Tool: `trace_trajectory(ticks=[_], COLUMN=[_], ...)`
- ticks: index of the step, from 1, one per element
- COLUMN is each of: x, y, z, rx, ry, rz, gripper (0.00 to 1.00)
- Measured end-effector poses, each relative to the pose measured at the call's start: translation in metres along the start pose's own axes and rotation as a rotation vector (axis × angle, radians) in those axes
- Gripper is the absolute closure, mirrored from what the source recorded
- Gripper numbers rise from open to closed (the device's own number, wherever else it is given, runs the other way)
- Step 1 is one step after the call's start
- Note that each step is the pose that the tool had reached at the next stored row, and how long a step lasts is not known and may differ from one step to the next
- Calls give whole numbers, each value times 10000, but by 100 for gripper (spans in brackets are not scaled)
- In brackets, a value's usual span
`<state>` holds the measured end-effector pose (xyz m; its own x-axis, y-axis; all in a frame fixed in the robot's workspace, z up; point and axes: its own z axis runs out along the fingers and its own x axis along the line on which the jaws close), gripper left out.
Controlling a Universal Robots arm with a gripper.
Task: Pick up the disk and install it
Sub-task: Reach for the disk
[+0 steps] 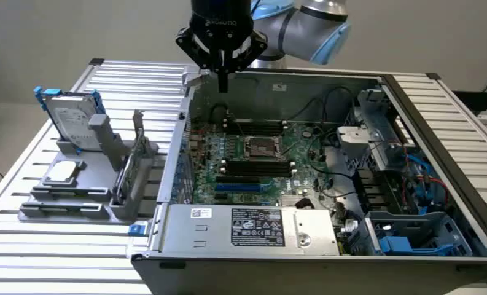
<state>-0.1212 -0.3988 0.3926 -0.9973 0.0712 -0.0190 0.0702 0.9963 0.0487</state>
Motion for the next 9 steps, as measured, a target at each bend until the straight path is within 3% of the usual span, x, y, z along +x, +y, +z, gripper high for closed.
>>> trace_trajectory(ticks=[9], x=[0], y=[0], z=[0], rx=[0], ry=[0], rz=[0], gripper=[89])
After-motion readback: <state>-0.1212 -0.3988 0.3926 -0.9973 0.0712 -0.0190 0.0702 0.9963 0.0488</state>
